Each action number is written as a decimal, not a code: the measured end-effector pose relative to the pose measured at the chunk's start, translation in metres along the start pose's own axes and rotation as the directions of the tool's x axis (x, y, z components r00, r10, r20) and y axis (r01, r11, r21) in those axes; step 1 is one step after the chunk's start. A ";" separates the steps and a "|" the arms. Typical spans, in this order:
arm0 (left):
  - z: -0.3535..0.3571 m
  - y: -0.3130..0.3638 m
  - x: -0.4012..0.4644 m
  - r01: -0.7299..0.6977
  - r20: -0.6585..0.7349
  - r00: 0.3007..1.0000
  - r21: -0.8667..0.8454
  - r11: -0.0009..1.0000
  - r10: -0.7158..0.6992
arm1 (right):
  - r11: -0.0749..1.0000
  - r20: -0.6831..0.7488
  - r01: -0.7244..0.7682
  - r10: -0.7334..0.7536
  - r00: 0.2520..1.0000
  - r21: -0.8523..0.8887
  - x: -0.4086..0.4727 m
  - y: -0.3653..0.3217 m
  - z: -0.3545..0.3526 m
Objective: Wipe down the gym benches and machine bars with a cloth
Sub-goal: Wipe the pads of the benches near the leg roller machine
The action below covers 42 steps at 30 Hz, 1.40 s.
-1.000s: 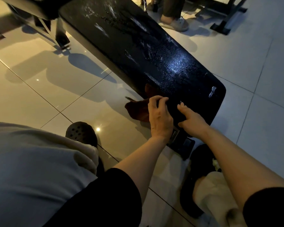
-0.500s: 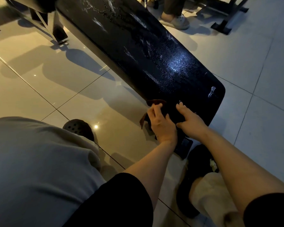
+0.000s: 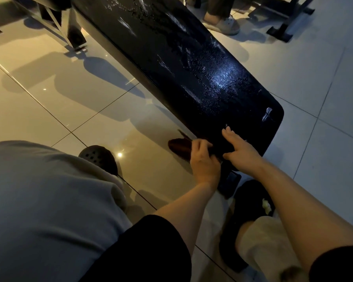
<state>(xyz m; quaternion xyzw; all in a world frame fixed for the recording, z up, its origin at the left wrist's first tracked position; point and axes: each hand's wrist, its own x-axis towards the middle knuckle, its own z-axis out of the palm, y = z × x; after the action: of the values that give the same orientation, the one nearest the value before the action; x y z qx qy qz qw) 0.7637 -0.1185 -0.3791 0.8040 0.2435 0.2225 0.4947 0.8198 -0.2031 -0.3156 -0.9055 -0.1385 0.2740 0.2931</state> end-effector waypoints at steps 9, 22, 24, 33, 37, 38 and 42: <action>-0.005 0.007 0.024 0.164 -0.268 0.945 -0.112 0.980 -0.188 | 1.000 0.016 -0.002 0.001 1.000 0.014 0.002 0.004 -0.001; -0.026 0.000 0.027 0.300 -0.177 0.927 -0.187 0.936 -0.332 | 0.991 -0.326 -0.067 0.103 0.940 0.119 -0.023 0.022 -0.004; -0.023 0.011 0.033 0.265 -0.168 0.939 -0.208 0.942 -0.301 | 0.991 -0.229 -0.072 0.096 0.969 0.110 -0.027 0.028 0.000; -0.008 0.009 -0.011 0.232 0.027 0.973 -0.102 0.967 -0.231 | 0.990 -0.261 -0.014 0.051 0.964 0.141 -0.030 0.029 -0.012; -0.015 0.007 0.022 0.375 -0.217 0.877 -0.251 0.892 -0.429 | 0.995 -0.294 -0.035 0.062 0.954 0.097 -0.037 0.038 -0.013; -0.011 0.010 0.023 0.349 -0.209 0.888 -0.275 0.896 -0.410 | 0.996 -0.240 -0.041 0.058 0.969 0.074 -0.040 0.041 -0.011; 0.007 0.017 -0.013 0.189 -0.118 0.970 -0.196 0.962 -0.215 | 0.999 -0.087 -0.024 0.020 0.996 -0.048 -0.047 0.052 -0.002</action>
<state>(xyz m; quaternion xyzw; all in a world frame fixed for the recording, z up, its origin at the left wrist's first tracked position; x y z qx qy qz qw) 0.7607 -0.1380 -0.3681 0.7086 0.3366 0.2474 0.5686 0.7874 -0.2643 -0.3262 -0.9248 -0.1226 0.2344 0.2733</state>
